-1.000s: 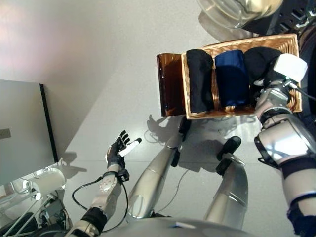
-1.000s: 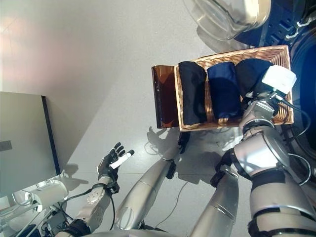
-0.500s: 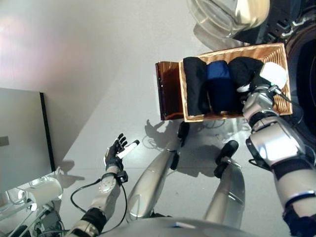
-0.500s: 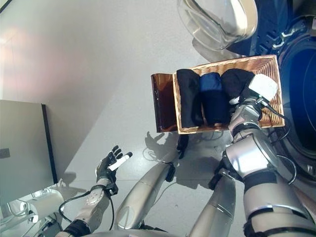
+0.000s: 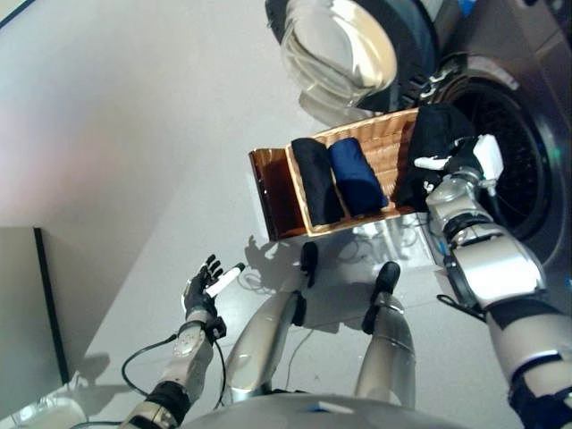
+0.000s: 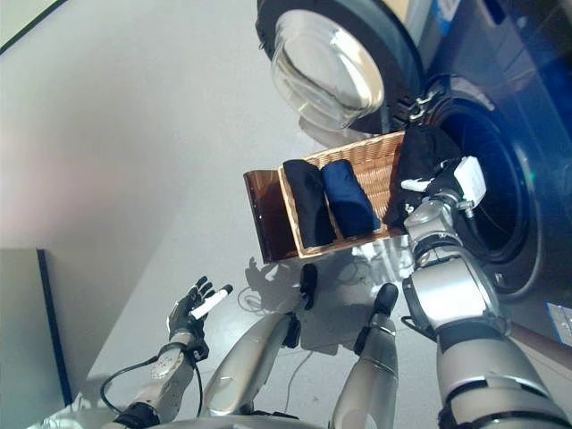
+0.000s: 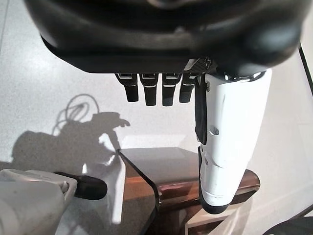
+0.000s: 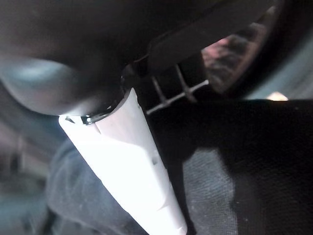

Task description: Pick up the clothes and place them into the washing machine

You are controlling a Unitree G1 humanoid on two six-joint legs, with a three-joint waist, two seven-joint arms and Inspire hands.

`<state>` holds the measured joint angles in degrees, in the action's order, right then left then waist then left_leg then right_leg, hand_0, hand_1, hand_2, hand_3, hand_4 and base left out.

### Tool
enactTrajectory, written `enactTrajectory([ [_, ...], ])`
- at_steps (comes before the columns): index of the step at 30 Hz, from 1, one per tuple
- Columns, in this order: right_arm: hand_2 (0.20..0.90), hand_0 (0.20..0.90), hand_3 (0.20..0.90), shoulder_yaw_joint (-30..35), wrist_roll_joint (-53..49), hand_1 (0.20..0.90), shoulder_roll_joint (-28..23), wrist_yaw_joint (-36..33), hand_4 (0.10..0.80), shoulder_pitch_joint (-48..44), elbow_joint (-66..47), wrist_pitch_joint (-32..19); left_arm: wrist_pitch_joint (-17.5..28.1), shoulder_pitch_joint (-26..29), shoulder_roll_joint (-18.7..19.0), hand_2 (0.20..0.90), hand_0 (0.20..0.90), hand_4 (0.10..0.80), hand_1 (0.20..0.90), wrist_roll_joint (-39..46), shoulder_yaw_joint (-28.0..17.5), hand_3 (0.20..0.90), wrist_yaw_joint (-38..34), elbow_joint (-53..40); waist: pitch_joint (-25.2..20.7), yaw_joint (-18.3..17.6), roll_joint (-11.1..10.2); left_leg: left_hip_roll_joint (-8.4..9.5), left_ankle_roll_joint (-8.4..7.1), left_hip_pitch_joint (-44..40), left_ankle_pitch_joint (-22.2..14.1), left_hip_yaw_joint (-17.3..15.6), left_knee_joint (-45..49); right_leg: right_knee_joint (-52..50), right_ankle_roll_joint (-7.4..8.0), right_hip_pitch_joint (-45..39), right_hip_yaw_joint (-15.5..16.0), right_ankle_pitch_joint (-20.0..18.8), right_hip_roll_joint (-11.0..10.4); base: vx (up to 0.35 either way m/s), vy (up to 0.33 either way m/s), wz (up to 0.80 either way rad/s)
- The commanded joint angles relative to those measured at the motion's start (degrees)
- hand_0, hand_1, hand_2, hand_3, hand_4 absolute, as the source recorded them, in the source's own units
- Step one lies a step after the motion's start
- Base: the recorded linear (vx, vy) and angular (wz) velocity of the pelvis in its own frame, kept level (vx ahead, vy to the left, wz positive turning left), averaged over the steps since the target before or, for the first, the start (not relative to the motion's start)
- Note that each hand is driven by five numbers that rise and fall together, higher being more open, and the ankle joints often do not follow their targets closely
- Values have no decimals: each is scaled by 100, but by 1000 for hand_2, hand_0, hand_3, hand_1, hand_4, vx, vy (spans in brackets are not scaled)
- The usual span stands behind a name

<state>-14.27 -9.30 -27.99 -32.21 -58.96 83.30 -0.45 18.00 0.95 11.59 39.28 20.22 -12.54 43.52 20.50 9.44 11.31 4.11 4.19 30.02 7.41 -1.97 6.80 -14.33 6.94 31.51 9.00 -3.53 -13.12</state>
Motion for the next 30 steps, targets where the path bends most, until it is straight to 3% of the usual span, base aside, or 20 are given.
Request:
enactTrajectory([
  [1,200,200,200,484,-2010,200,-146,-81,300,202,-671,-1199,334,-198,172,900,900,800,900,187,-339,900,-41,90,-57,170,-80,-62,-477,244,-252,99,117,312,-168,-620,150,233,77,22,-8,-11],
  [4,200,200,200,1430,-4053,200,281,539,300,798,-1060,-1931,367,-199,123,900,900,800,900,213,-348,900,32,-146,-42,179,-27,-67,-452,254,-315,66,170,316,-159,-587,119,244,74,11,-1,-8],
  [5,200,200,200,1960,-5287,200,719,990,300,1052,-1359,-2414,344,-179,71,900,900,800,900,214,-323,900,99,-121,-18,182,-31,-76,-420,301,-393,77,278,296,-166,-527,36,242,95,11,0,-10],
  [6,200,200,200,1960,-5287,200,719,990,300,1052,-1359,-2414,344,-179,71,900,900,800,900,214,-323,900,99,-121,-18,182,-31,-76,-420,301,-393,77,278,296,-166,-527,36,242,95,10,-6,-13],
  [7,200,200,200,2267,-6149,200,1131,1430,300,1185,-1594,-2684,319,-150,16,900,900,800,900,266,-325,900,171,-7,33,227,-45,-90,-372,445,-499,151,551,275,-186,-449,-86,230,145,1,-2,-7],
  [10,200,200,200,2491,-6674,200,1405,1700,300,1310,-1817,-2921,332,-186,-27,900,900,800,900,280,-290,900,248,0,70,253,-67,-83,-333,621,-619,237,851,197,-216,-375,-140,287,189,40,-33,-33],
  [11,200,200,200,2650,-6995,200,1469,1804,300,1236,-1876,-3144,335,-212,-51,900,900,800,900,341,-261,900,345,24,49,263,-50,-52,-311,717,-922,338,1190,-77,-221,-319,-212,533,191,132,-37,-33],
  [17,200,200,200,2910,-7219,200,1331,1856,300,996,-1983,-3410,377,-257,-16,900,900,800,900,361,-272,900,468,34,7,296,84,6,-214,934,-1225,372,1673,-699,-281,-49,-282,858,189,58,27,-1],
  [22,200,200,200,2938,-7137,200,750,1694,300,404,-1928,-3524,386,-387,71,900,900,800,900,375,-205,900,534,84,10,378,182,-9,-122,1196,-1437,334,2095,-1075,-313,264,-396,986,213,18,26,-13],
  [23,200,200,200,2822,-6925,200,286,1545,300,67,-1838,-3497,400,-401,130,900,900,800,900,364,-201,900,550,149,-21,410,231,-3,-116,1242,-1479,337,2123,-1123,-302,371,-449,1006,195,19,11,-17],
  [25,200,200,200,2753,-6856,200,81,1501,300,-123,-1790,-3470,423,-408,150,900,900,800,900,377,-192,900,555,146,-43,440,257,5,-117,1281,-1478,341,2155,-1157,-302,429,-464,1000,193,13,12,-7],
  [26,200,200,200,2443,-6557,200,-574,1402,300,-552,-1759,-3421,477,-466,305,900,900,800,900,364,-244,900,563,89,-121,498,268,19,-132,1337,-1469,326,2137,-1169,-296,531,-475,976,167,1,14,-6],
  [27,200,200,200,2405,-6528,200,-631,1368,300,-636,-1705,-3399,475,-445,275,900,900,800,900,367,-234,900,563,79,-118,511,294,17,-132,1362,-1465,319,2137,-1174,-294,563,-484,973,168,3,29,-4],
  [28,200,200,200,2205,-6410,200,-1164,1233,300,-1079,-1897,-3510,515,-483,365,900,900,800,900,347,-237,900,565,12,-209,550,318,13,-161,1414,-1447,283,2065,-1124,-285,655,-510,969,133,0,0,0],
  [29,200,200,200,2155,-6373,200,-1208,1178,300,-1156,-1870,-3502,512,-458,331,900,900,800,900,348,-223,900,562,4,-211,565,344,13,-162,1439,-1437,276,2052,-1126,-284,690,-519,963,133,16,43,-2],
  [30,200,200,200,1927,-6166,200,-1587,983,300,-1517,-2208,-3656,573,-530,439,900,900,800,900,378,-216,900,513,-89,-301,571,369,11,-192,1429,-1400,250,1936,-1153,-278,773,-562,964,115,14,27,-9],
])
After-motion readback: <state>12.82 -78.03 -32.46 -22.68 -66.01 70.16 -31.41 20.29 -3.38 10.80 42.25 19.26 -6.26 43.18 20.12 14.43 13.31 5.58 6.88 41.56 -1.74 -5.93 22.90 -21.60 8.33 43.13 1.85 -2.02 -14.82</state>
